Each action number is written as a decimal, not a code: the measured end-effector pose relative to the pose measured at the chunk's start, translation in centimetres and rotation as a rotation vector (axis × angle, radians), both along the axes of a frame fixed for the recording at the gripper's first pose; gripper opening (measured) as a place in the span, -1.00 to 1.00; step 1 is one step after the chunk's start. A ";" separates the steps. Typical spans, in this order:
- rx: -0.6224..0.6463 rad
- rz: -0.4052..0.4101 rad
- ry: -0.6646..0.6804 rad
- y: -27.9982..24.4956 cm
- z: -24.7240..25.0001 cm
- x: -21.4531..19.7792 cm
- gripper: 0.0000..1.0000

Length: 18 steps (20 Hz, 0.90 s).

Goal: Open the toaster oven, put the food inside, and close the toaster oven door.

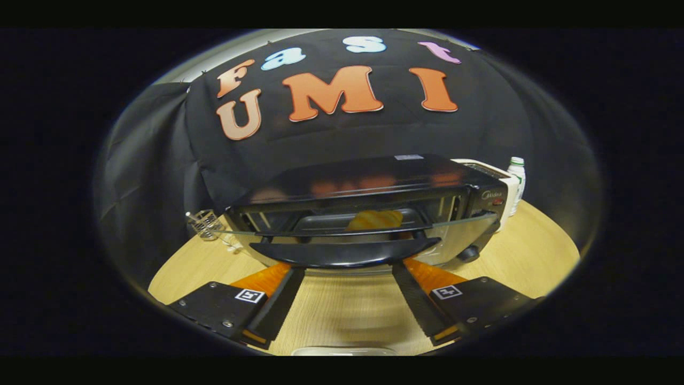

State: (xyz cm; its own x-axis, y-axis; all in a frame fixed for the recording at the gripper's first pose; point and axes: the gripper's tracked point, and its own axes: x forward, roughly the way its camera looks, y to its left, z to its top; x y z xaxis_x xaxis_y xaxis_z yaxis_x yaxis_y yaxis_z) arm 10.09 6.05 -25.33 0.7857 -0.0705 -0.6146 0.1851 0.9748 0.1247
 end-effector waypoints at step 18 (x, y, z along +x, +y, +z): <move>-0.136 0.050 -0.334 -1.5 14.6 -3.9 0.95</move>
State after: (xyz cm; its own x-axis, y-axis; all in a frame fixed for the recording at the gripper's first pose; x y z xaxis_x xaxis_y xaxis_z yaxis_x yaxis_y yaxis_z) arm 6.22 4.57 -10.69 0.9461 -0.0909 -0.3107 0.1081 0.9934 0.0385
